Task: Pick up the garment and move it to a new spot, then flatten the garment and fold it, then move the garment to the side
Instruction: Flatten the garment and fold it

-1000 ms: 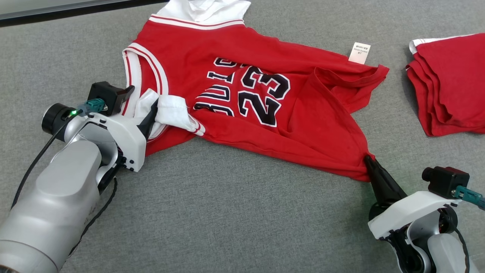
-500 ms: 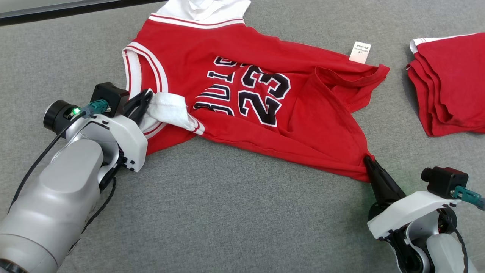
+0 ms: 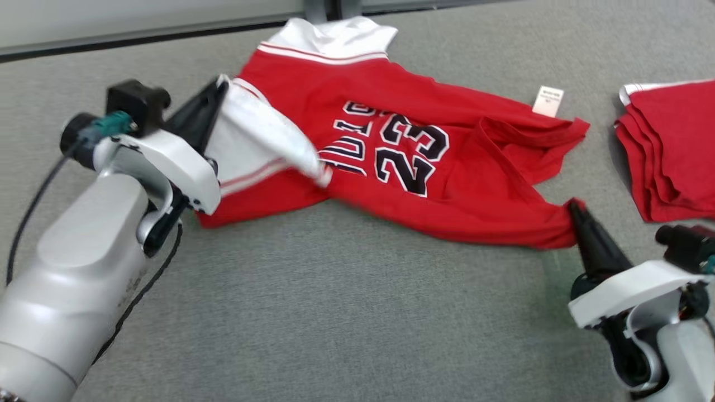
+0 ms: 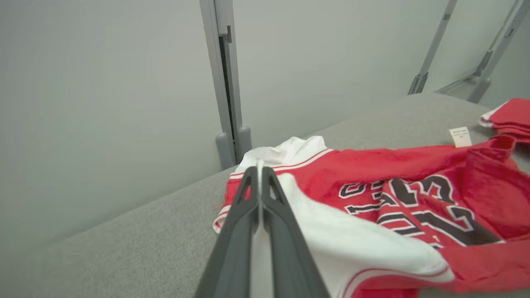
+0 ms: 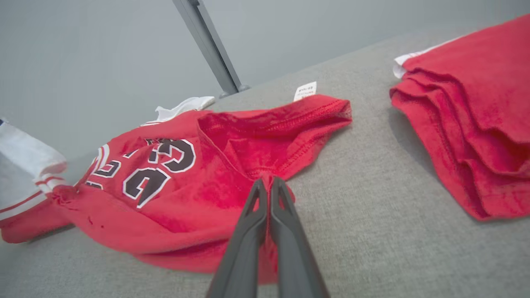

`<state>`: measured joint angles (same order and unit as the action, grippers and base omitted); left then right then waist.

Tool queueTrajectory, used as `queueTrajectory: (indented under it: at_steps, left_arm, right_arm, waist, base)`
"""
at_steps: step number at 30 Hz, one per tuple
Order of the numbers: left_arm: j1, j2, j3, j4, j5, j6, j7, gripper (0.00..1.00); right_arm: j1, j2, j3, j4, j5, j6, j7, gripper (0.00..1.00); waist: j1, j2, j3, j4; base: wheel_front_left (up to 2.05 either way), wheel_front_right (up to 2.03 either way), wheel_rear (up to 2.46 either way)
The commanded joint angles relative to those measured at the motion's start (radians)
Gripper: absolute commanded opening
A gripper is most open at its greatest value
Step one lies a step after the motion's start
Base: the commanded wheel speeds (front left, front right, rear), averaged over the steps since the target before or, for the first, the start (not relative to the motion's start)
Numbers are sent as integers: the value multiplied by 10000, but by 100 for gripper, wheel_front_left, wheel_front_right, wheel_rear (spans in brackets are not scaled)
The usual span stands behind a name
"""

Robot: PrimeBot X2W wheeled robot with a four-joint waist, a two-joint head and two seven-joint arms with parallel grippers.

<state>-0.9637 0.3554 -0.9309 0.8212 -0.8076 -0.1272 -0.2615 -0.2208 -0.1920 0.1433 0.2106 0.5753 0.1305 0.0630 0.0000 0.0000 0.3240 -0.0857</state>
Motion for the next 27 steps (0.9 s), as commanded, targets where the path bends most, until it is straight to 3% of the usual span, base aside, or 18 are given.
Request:
queueTrajectory:
  at_steps: [1, 10, 18, 23, 27]
  left_arm:
    - [388, 190, 638, -596, 238, 77, -40, 0]
    - [2481, 423, 4347, -4366, 1689, 231, -44, 0]
    - [3907, -294, 6811, -7127, 2216, 98, -32, 0]
    - [4115, -437, 7418, -8107, 2012, 252, -23, 0]
    - [4130, -456, 7784, -9143, 1605, 795, 511, 0]
  right_arm:
    - [-243, -188, -60, -105, -43, 5, -109, 0]
    - [-1571, -898, -308, -340, 351, 4, -169, 0]
    - [-3022, -1114, -953, -709, 437, 4, -372, 0]
    - [-3548, -729, -1674, -1039, -107, 4, -95, 0]
    - [-3676, 448, -2976, -1708, -515, 4, 848, 0]
  waist:
    - [0, 0, -441, 392]
    - [0, 0, -1758, 1219]
    - [0, 0, -2991, 1580]
    - [0, 0, -3628, 1573]
    - [0, 0, -3917, 1536]
  base:
    - [0, 0, 0]
    - [0, 0, 0]
    - [0, 0, 0]
    - [0, 0, 0]
    - [0, 0, 0]
